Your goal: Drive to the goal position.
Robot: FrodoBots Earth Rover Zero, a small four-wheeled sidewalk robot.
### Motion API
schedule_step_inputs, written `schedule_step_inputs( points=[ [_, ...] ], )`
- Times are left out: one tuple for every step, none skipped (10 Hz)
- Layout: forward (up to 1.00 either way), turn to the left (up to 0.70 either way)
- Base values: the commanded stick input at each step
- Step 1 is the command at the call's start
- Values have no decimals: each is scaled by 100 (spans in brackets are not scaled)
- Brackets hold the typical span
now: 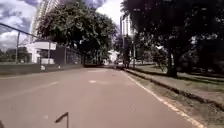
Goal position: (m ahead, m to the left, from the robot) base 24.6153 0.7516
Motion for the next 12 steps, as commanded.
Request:
schedule_step_inputs(
  points=[
    [70, 0],
    [70, 0],
    [70, 0],
    [70, 0],
    [70, 0],
    [70, 0],
    [70, 0],
    [70, 0],
    [70, 0],
    [70, 0],
    [70, 0],
    [70, 0]
  ],
)
